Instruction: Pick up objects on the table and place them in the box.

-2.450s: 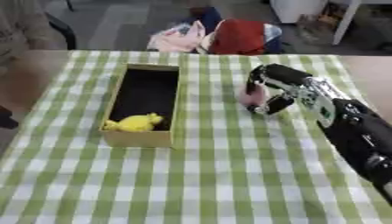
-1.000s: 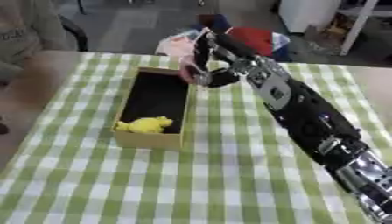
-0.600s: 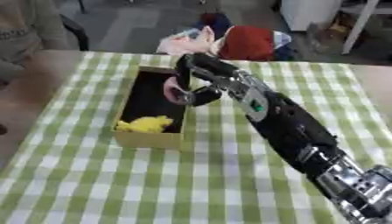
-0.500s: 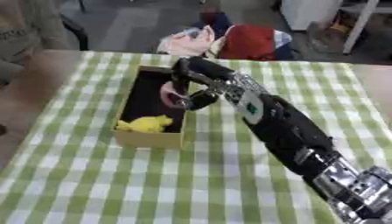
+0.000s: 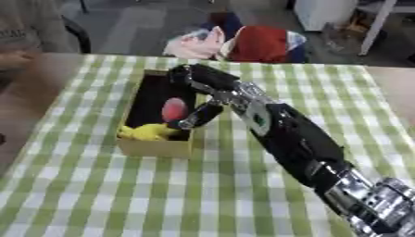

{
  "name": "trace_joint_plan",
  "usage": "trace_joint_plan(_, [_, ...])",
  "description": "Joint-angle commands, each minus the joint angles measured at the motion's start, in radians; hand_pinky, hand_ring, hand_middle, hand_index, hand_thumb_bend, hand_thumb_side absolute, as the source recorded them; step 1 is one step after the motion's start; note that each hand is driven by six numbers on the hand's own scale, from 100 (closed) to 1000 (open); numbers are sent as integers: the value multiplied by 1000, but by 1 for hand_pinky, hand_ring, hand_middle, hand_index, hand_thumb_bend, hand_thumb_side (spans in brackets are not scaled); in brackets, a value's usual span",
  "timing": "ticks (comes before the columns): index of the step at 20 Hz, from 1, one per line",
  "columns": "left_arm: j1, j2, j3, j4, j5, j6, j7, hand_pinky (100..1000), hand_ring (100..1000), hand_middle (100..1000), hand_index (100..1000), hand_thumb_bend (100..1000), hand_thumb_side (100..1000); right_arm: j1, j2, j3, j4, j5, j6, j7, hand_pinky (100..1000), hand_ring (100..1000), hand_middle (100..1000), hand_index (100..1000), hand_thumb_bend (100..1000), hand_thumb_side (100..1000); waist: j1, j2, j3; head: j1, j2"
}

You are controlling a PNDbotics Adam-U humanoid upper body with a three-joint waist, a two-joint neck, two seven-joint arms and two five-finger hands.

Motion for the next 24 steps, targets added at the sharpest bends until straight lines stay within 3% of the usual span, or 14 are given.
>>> trace_joint_plan(1, [-12,15,5,-16,7,3,5,662,623,608,796,158,556,-20,-22,1,-50,-20,-5,12,666,828,750,855,535,433,7,-14,-5,4,-4])
trace_joint_plan(5, [-6,20,11,-13,2,4,10,661,623,608,796,156,554,-20,-56,3,-108,-145,31,54,668,846,749,852,462,351,5,-19,-26,16,-2])
trace_joint_plan(7, [-1,23,15,-12,-2,4,14,661,624,608,796,156,555,-14,-88,8,-165,-252,67,92,677,868,750,854,366,290,5,-22,-41,26,0])
trace_joint_plan(11, [15,30,35,-5,-14,6,33,660,624,608,795,155,554,27,-179,15,-346,-549,167,184,694,896,757,851,299,260,5,-30,-82,55,5])
trace_joint_plan(16, [42,33,69,10,-37,14,79,660,633,610,791,152,559,147,-302,-22,-619,-872,305,241,707,919,756,845,242,225,13,-39,-153,98,13])
trace_joint_plan(20, [67,34,94,26,-62,21,116,662,645,611,788,141,559,279,-365,-79,-792,-1000,378,224,703,921,746,834,170,195,23,-45,-212,134,20])
trace_joint_plan(24, [82,31,116,44,-82,27,148,663,650,612,785,107,552,417,-373,-137,-906,-1053,420,204,701,926,733,829,100,189,35,-45,-261,167,30])
